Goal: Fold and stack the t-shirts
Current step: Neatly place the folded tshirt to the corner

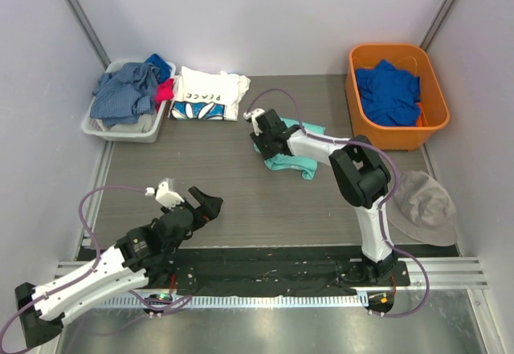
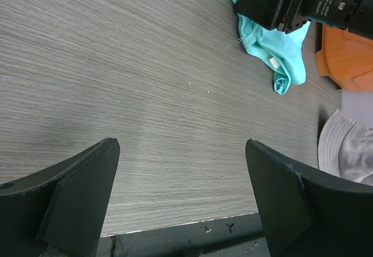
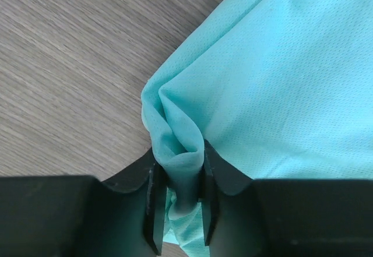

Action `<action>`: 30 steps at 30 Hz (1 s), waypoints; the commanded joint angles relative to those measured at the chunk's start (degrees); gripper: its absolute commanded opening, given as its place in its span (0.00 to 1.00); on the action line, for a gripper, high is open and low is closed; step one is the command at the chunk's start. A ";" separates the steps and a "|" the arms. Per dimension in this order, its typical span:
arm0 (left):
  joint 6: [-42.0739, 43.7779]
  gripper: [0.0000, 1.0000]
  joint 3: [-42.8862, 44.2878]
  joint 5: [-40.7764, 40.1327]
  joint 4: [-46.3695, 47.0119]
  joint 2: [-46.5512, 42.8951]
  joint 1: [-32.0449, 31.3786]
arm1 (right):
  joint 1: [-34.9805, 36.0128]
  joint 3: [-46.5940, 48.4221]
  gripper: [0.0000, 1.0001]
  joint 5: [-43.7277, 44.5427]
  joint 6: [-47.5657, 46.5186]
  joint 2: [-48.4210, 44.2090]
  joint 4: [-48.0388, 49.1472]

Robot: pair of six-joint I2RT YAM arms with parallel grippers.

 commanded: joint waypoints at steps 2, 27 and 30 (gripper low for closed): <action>-0.47 0.95 -0.14 -1.76 -0.48 -0.32 0.22 | 0.30 0.88 0.20 -1.09 1.35 3.02 -3.32; 13.33 1.00 5.92 0.88 28.50 32.70 -0.13 | 0.38 8.25 0.01 -11.90 18.84 -1.55 -3.23; 14.55 1.00 8.65 0.19 32.46 39.81 -1.79 | 0.30 9.31 0.01 -12.51 19.11 -1.37 -3.94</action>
